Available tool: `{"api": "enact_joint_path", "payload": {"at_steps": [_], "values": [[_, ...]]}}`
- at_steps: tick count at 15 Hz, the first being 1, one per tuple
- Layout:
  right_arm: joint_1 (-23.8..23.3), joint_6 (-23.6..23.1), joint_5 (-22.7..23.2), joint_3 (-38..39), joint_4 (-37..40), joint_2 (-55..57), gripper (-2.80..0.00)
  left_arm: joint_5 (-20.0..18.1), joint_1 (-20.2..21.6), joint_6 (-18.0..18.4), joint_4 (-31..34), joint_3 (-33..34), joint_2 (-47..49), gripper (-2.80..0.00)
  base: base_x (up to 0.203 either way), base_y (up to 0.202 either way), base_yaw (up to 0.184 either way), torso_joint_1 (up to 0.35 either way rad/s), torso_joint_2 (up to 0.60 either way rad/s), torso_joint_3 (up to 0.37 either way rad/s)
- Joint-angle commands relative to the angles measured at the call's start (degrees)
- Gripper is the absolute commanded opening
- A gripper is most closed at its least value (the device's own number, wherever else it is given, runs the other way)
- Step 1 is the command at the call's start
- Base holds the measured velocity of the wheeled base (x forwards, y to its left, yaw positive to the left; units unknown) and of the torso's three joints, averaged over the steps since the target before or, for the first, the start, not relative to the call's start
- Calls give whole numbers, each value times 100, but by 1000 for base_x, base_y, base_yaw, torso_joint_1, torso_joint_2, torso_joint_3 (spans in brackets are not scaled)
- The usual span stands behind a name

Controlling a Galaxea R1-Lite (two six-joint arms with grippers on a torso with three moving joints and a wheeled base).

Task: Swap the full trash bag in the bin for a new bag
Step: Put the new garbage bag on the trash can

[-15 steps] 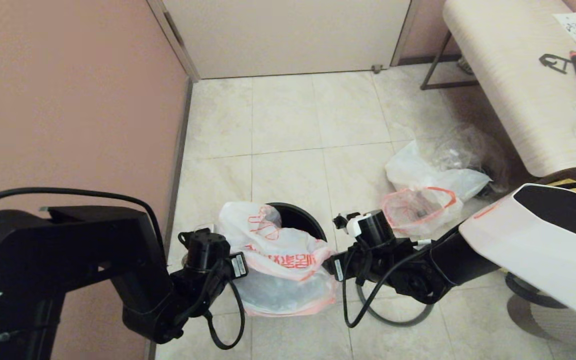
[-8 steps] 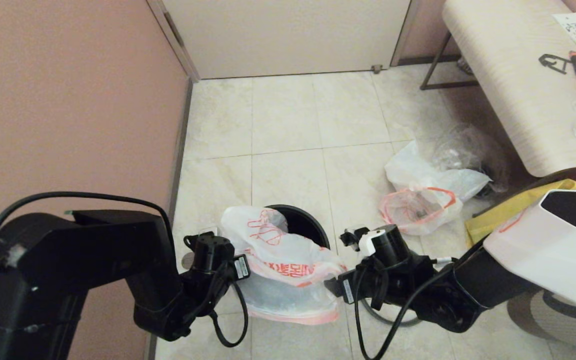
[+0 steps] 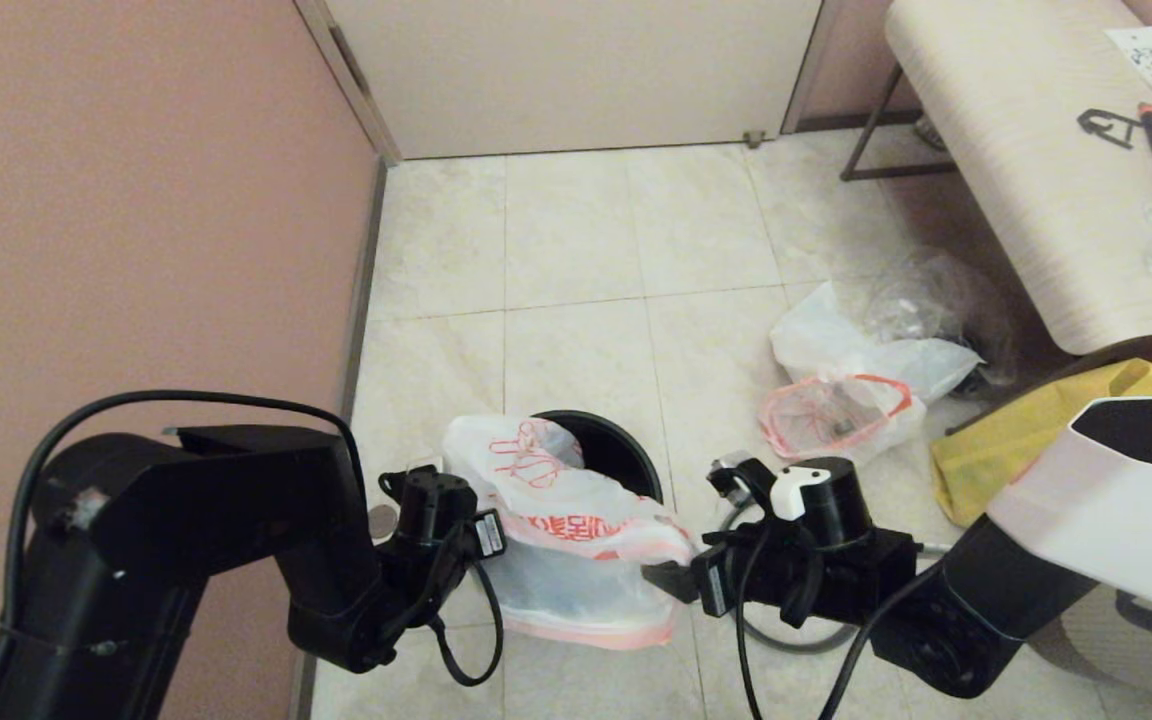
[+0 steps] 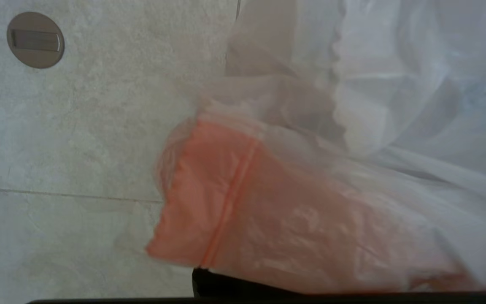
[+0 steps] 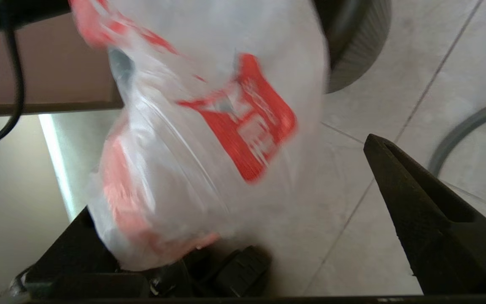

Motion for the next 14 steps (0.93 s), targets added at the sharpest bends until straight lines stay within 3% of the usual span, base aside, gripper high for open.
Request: {"api": "enact_joint_path", "payload": {"at_steps": [1, 6, 9, 11, 14], "values": [[-178, 9, 414, 315, -332, 53, 0, 47, 11, -14, -25, -103, 127, -280, 0, 0, 0, 0, 0, 0], [-581, 144, 1472, 715, -764, -106, 0, 161, 23, -5, 63, -197, 207, -280, 0, 0, 0, 0, 0, 0], [-880, 588, 2516, 954, -1261, -175, 0, 228, 23, -5, 143, -248, 237, -280, 0, 0, 0, 0, 0, 0], [-955, 991, 2710, 1013, -1530, -206, 0, 245, 23, 3, 147, -255, 272, -280, 0, 0, 0, 0, 0, 0], [-1118, 1542, 3196, 1312, -2542, -208, 0, 368, 23, 13, 195, -328, 330, -280, 0, 0, 0, 0, 0, 0]]}}
